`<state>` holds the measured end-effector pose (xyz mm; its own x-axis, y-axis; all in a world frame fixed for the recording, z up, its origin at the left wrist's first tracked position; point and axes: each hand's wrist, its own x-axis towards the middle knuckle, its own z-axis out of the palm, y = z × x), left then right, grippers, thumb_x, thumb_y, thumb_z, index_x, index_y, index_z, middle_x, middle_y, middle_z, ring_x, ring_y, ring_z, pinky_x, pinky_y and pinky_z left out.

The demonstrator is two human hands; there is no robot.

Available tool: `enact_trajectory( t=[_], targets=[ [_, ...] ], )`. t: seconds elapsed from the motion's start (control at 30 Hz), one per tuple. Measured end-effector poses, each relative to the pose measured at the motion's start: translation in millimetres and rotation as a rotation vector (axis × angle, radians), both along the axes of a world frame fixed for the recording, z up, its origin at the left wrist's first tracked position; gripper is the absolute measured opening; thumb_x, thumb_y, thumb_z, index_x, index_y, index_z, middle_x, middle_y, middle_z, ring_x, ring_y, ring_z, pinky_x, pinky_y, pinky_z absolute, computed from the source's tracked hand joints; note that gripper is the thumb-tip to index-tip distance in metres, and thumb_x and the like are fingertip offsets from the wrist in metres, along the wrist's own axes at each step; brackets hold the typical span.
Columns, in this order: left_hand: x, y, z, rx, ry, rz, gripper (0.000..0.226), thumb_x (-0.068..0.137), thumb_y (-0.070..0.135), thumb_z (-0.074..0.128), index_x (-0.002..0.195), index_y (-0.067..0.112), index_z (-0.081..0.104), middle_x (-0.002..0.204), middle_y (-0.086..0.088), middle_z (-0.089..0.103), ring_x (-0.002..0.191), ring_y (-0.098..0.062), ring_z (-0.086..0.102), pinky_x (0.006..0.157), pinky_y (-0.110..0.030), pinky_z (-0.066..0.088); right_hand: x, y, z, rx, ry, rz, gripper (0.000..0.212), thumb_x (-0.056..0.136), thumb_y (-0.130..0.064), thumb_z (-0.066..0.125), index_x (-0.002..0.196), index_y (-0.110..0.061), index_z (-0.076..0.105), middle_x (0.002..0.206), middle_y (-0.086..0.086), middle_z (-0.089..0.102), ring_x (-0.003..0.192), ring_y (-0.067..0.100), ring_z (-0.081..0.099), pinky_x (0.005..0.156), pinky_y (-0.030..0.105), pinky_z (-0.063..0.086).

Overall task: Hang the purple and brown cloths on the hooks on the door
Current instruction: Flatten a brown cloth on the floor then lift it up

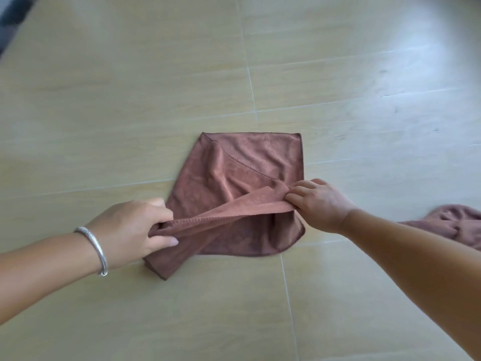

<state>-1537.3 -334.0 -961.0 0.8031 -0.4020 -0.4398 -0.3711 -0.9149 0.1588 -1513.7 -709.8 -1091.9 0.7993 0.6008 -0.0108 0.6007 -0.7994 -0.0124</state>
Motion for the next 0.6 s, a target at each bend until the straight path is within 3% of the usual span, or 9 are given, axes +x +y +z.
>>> enact_trajectory(
  t=[0.17, 0.27, 0.33, 0.43, 0.6],
  targets=[
    [-27, 20, 38, 0.129, 0.032, 0.111, 0.014, 0.085, 0.039, 0.064, 0.091, 0.037, 0.052, 0.076, 0.019, 0.055, 0.076, -0.013, 0.056, 0.060, -0.028, 0.034, -49, 13, 81, 0.012, 0.085, -0.123, 0.032, 0.089, -0.021, 0.061, 0.121, -0.014, 0.064, 0.126, 0.003, 0.063, 0.125, 0.027, 0.053, 0.099, 0.040, 0.044],
    [-61, 26, 68, 0.212, 0.120, 0.180, 0.032, 0.088, 0.030, 0.056, 0.117, 0.043, 0.053, 0.105, 0.015, 0.064, 0.098, -0.018, 0.062, 0.072, -0.027, 0.045, -93, 19, 142, -0.009, 0.123, -0.081, 0.034, 0.085, -0.016, 0.065, 0.118, -0.013, 0.066, 0.128, 0.004, 0.062, 0.124, 0.027, 0.054, 0.099, 0.041, 0.045],
    [-86, 28, 93, 0.249, 0.134, 0.199, 0.030, 0.090, 0.024, 0.049, 0.116, 0.038, 0.057, 0.110, 0.011, 0.061, 0.100, -0.020, 0.062, 0.077, -0.031, 0.049, -122, 24, 185, -0.012, 0.168, -0.073, 0.037, 0.084, -0.016, 0.068, 0.121, -0.013, 0.065, 0.130, 0.001, 0.061, 0.125, 0.025, 0.054, 0.100, 0.039, 0.045],
    [-127, 33, 134, 0.268, 0.158, 0.265, 0.024, 0.089, 0.019, 0.048, 0.104, 0.034, 0.059, 0.102, 0.009, 0.060, 0.092, -0.019, 0.062, 0.070, -0.031, 0.050, -165, 29, 244, 0.020, 0.247, -0.046, 0.038, 0.079, -0.017, 0.074, 0.116, -0.016, 0.068, 0.121, -0.004, 0.066, 0.119, 0.021, 0.059, 0.096, 0.034, 0.048],
    [-205, 41, 202, 0.321, 0.353, 0.351, 0.024, 0.086, 0.027, 0.051, 0.103, 0.038, 0.064, 0.094, 0.008, 0.068, 0.090, -0.018, 0.066, 0.069, -0.025, 0.047, -239, 30, 326, 0.057, 0.420, 0.018, 0.036, 0.073, -0.025, 0.080, 0.109, -0.022, 0.073, 0.112, -0.011, 0.070, 0.110, 0.012, 0.063, 0.091, 0.027, 0.051]
  ],
)
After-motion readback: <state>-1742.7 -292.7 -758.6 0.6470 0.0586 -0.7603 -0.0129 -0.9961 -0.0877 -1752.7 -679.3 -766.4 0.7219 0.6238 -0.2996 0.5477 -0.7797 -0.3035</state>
